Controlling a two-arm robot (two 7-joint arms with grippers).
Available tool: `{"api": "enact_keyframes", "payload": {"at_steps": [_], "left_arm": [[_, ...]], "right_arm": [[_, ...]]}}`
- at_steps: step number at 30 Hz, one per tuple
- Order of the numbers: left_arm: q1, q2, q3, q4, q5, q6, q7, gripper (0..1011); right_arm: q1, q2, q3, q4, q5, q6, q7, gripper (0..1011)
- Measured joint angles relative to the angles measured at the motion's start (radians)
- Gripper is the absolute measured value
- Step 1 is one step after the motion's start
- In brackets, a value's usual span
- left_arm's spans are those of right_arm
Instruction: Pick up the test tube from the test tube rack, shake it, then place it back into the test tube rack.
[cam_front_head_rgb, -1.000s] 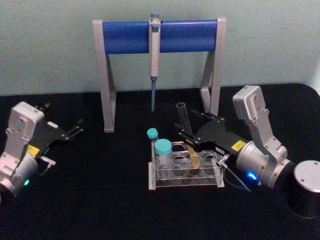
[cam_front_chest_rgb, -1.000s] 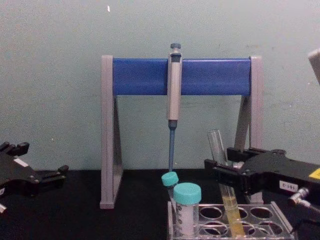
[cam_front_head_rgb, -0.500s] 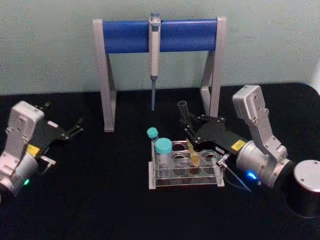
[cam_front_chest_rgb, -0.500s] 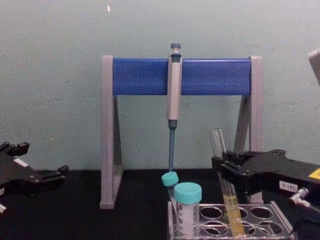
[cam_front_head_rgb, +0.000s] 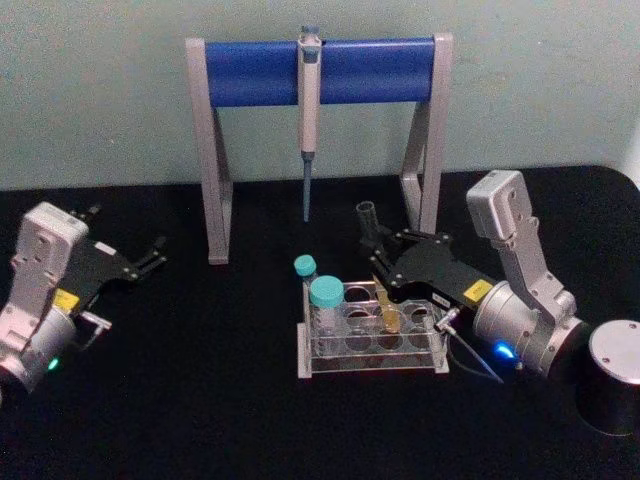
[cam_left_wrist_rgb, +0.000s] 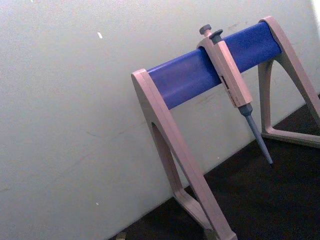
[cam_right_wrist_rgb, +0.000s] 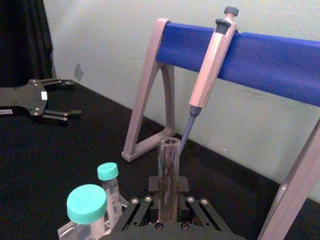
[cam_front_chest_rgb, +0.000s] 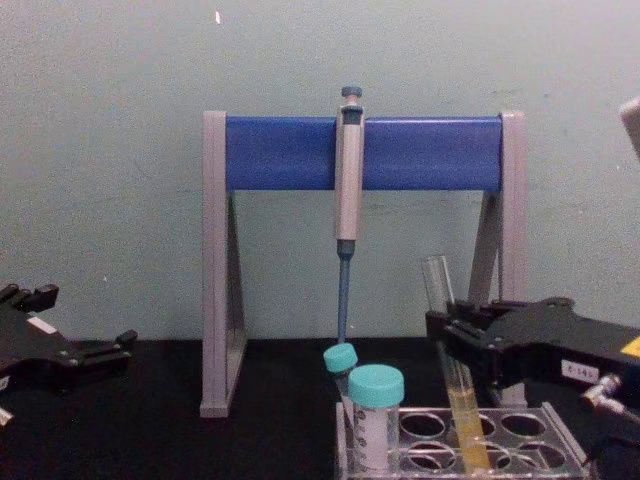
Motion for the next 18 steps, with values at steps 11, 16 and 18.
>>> {"api": "enact_keyframes", "payload": {"at_steps": [11, 16, 18], "left_arm": [[0.0, 0.0, 0.0, 0.0, 0.0, 0.0, 0.0, 1001], [0.0, 0.0, 0.0, 0.0, 0.0, 0.0, 0.0, 1001], [0.0, 0.0, 0.0, 0.0, 0.0, 0.0, 0.0, 1001]], "right_arm": [[-0.032, -0.005, 0.051, -0.043, 0.025, -0.053, 0.036, 214], [-0.06, -0.006, 0.092, -0.079, 0.073, -0.122, 0.059, 214], [-0.07, -0.008, 0.112, -0.093, 0.099, -0.158, 0.071, 214]]}}
